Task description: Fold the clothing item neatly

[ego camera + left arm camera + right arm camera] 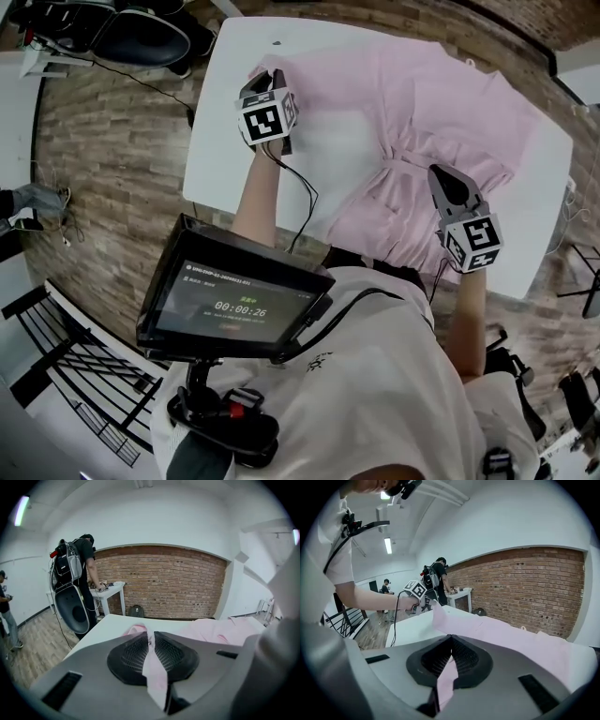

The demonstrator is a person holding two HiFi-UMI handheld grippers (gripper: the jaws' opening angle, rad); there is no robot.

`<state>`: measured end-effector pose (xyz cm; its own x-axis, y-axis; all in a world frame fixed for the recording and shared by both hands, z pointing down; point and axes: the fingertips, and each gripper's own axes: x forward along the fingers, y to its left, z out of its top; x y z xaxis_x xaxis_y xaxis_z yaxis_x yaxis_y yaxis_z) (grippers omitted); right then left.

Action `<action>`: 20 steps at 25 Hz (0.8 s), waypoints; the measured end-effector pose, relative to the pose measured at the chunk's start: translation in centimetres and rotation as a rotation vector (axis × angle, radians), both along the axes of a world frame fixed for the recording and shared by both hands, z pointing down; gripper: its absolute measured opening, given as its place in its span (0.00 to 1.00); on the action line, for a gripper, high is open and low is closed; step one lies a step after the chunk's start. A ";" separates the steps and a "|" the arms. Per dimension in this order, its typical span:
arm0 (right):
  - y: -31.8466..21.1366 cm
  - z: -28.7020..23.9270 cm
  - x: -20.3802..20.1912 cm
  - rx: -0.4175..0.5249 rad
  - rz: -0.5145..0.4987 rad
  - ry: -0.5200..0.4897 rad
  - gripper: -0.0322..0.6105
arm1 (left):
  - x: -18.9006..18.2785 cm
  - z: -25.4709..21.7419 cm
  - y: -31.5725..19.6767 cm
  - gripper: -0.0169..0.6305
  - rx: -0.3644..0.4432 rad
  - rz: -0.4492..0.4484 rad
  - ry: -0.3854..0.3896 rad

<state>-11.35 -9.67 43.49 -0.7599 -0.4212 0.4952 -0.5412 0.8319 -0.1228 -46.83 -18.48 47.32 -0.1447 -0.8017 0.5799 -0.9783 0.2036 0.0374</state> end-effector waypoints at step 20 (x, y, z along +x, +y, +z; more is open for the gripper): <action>0.3 -1.0 6.5 0.019 0.022 -0.037 0.06 | 7.2 -3.4 -1.2 0.09 0.026 0.046 -0.071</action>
<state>-4.85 -9.36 42.50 -0.7677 -0.4472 0.4591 -0.5549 0.8221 -0.1271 -39.59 -19.71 43.91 -0.1477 -0.8229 0.5487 -0.9870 0.1583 -0.0282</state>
